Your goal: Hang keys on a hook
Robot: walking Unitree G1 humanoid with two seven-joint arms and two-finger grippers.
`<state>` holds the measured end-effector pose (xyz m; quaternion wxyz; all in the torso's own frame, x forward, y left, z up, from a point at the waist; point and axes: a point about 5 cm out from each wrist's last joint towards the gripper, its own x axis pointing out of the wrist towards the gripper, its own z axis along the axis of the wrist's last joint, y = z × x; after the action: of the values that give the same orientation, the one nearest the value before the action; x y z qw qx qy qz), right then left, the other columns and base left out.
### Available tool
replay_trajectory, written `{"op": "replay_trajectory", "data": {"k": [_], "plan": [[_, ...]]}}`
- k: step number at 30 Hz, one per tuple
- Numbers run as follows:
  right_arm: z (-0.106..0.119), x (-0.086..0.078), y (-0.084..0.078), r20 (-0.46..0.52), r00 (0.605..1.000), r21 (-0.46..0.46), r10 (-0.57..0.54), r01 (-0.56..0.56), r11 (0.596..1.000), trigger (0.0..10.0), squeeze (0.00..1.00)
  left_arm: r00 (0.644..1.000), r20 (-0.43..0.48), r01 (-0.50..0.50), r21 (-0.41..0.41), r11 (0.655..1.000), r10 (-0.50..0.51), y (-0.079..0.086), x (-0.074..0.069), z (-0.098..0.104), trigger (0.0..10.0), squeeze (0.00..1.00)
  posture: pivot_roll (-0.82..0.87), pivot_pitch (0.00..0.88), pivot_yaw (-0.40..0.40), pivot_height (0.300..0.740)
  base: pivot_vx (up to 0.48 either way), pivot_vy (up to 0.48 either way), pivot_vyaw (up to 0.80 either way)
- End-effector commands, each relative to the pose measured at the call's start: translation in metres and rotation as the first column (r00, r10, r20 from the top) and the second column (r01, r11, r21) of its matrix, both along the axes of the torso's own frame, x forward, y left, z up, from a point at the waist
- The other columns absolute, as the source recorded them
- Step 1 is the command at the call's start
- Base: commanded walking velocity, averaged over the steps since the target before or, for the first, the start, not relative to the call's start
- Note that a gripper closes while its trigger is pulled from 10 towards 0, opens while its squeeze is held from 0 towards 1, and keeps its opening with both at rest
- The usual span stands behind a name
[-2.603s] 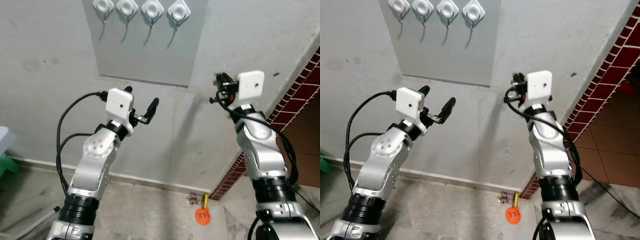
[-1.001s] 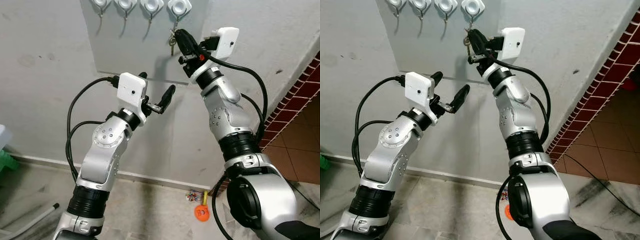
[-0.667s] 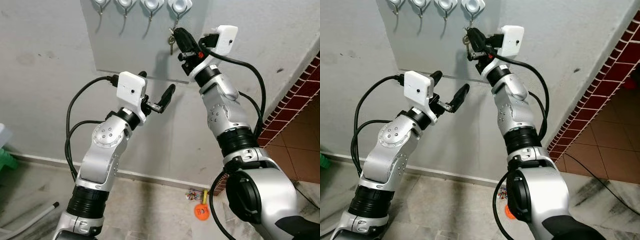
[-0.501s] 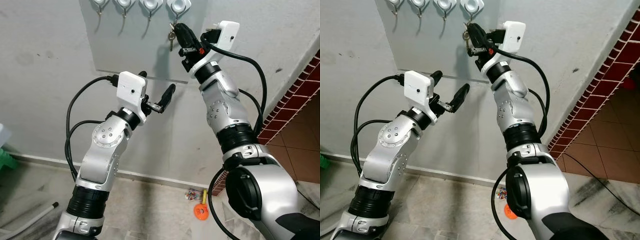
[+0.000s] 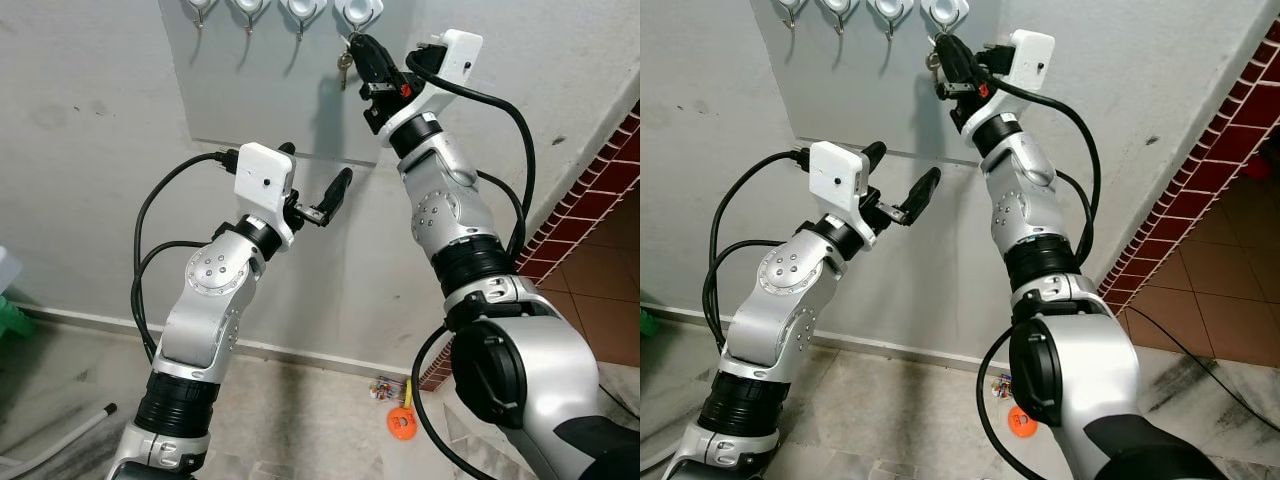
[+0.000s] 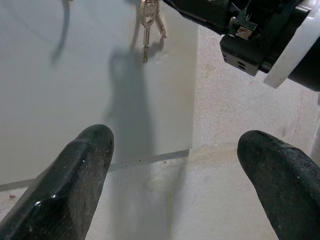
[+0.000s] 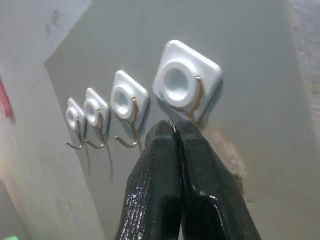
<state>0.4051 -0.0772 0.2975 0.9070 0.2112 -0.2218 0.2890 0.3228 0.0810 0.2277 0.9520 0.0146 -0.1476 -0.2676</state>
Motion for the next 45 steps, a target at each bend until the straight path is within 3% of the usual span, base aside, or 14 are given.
{"op": "replay_trajectory", "data": {"k": [1,17,18,24,35,43,45], "plan": [[0.011,0.0,-0.001,0.013,1.0,0.039,0.013,-0.013,0.999,10.0,0.0,1.0,0.008,-0.004,-0.006,1.0,0.004,0.0,-0.002,0.003,10.0,0.0,0.05,0.106,-0.045,0.74,0.0,0.0,0.0],[-0.013,0.005,0.002,-0.144,0.984,0.157,0.108,-0.085,0.984,10.0,0.0,1.0,0.009,-0.003,-0.022,1.0,0.003,0.0,-0.003,0.005,10.0,0.0,0.05,0.108,-0.047,0.74,0.0,0.0,0.0],[-0.015,0.004,0.001,-0.131,0.987,0.138,0.094,-0.076,0.988,10.0,1.0,1.0,0.008,-0.003,-0.023,1.0,0.004,0.0,-0.003,0.005,10.0,0.0,0.05,0.108,-0.047,0.74,0.0,0.0,0.0],[-0.018,0.003,0.001,-0.125,0.988,0.138,0.09,-0.072,0.988,10.0,1.0,1.0,0.001,-0.005,-0.025,1.0,0.005,0.0,-0.002,0.004,10.0,0.0,0.05,0.107,-0.047,0.74,0.0,0.0,0.0],[-0.047,-0.003,-0.012,-0.13,0.992,0.109,0.008,0.007,0.994,10.0,1.0,0.999,-0.03,-0.034,-0.051,0.998,0.033,0.003,-0.001,-0.006,10.0,0.0,0.05,0.092,-0.042,0.74,0.0,0.0,0.0],[-0.086,-0.016,-0.028,-0.177,0.982,0.071,-0.064,0.077,0.994,10.0,1.0,0.99,-0.102,-0.099,-0.032,0.995,0.095,0.016,0.0,-0.035,10.0,0.0,0.04,0.078,-0.038,0.74,0.0,0.0,0.0],[-0.118,-0.027,-0.044,-0.245,0.961,0.037,-0.13,0.143,0.989,10.0,1.0,0.967,-0.168,-0.198,-0.019,0.98,0.192,0.029,0.002,-0.059,10.0,0.0,0.04,0.073,-0.036,0.74,0.0,0.0,0.0]]}}
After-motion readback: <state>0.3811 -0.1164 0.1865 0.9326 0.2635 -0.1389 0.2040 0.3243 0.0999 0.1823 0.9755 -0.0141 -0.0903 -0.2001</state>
